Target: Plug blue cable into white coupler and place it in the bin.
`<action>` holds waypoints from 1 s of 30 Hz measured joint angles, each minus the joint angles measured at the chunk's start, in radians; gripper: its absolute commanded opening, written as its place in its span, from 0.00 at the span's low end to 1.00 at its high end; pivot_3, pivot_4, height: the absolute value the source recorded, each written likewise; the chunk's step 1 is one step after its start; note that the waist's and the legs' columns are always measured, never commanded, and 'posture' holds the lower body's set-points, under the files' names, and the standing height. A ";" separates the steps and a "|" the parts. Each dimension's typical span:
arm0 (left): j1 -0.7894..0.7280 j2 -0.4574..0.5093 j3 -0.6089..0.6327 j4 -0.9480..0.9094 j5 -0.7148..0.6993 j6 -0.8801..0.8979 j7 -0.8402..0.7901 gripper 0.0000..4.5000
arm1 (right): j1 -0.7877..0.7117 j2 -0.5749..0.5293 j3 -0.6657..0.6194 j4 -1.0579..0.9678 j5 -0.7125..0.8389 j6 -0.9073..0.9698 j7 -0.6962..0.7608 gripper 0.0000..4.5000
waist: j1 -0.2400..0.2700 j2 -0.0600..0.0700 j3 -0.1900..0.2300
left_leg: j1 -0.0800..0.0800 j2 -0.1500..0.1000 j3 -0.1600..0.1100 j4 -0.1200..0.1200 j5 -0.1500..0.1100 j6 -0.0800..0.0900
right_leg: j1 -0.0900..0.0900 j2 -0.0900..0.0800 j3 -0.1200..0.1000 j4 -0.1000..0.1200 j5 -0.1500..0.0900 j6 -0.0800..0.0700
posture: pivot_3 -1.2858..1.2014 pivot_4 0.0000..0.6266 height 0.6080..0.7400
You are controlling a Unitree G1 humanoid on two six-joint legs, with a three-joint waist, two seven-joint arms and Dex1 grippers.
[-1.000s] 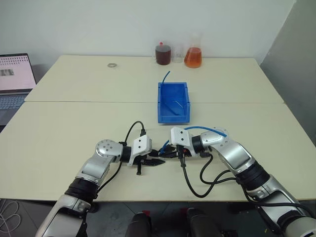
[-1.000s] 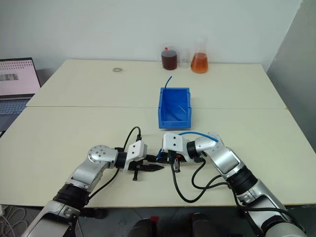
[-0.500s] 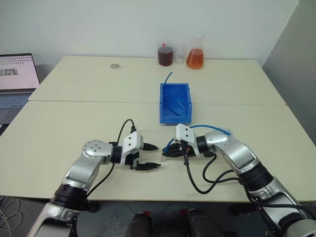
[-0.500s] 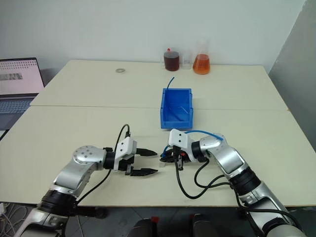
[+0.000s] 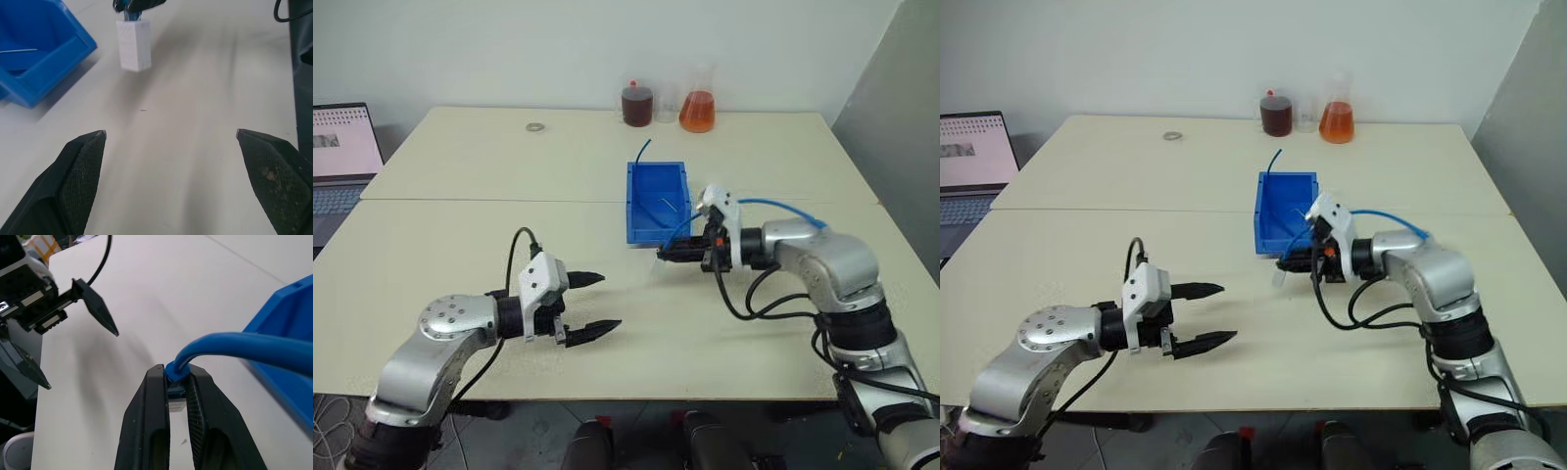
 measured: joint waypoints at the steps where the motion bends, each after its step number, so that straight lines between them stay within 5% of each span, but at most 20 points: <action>1: -0.002 -0.012 0.009 -0.014 -0.001 0.010 0.028 0.99 | -0.024 0.004 0.000 0.019 0.002 0.001 -0.003 0.05 | 0.000 0.000 0.001 | 0.000 0.000 0.001 0.000 0.000 0.000 | 0.000 0.000 0.001 0.000 0.000 0.000 | 0.52 0.24 1.00; 7: -0.040 -0.133 0.057 -0.076 -0.023 0.068 0.249 0.99 | -0.200 0.052 -0.009 0.248 -0.043 -0.132 -0.055 0.05 | -0.007 0.000 0.001 | 0.000 0.000 0.001 0.000 0.000 0.000 | 0.000 0.000 0.001 -0.003 0.003 -0.004 | 0.52 0.24 1.00; 13: -0.039 -0.240 0.074 -0.077 0.030 0.048 0.439 0.99 | -0.377 0.149 -0.010 0.746 -0.177 -0.437 -0.174 0.05 | -0.014 0.000 0.001 | -0.004 0.000 0.002 -0.001 0.000 0.000 | -0.003 -0.001 0.002 -0.004 0.004 -0.004 | 0.52 0.24 1.00; 21: -0.084 -0.285 0.001 -0.073 0.062 0.035 0.506 1.00 | -0.512 0.234 -0.022 1.137 -0.250 -0.663 -0.208 0.49 | -0.011 0.000 0.001 | -0.016 -0.001 0.003 0.000 0.000 -0.001 | -0.016 -0.002 0.002 -0.001 0.005 -0.004 | 0.52 0.24 1.00; 30: -0.092 -0.287 -0.007 -0.067 0.064 0.041 0.508 1.00 | -0.542 0.210 -0.034 1.222 -0.296 -0.715 -0.194 0.96 | -0.011 0.000 0.001 | -0.016 -0.001 0.003 0.000 0.000 -0.001 | -0.016 -0.002 0.002 0.001 0.005 -0.004 | 0.52 0.24 1.00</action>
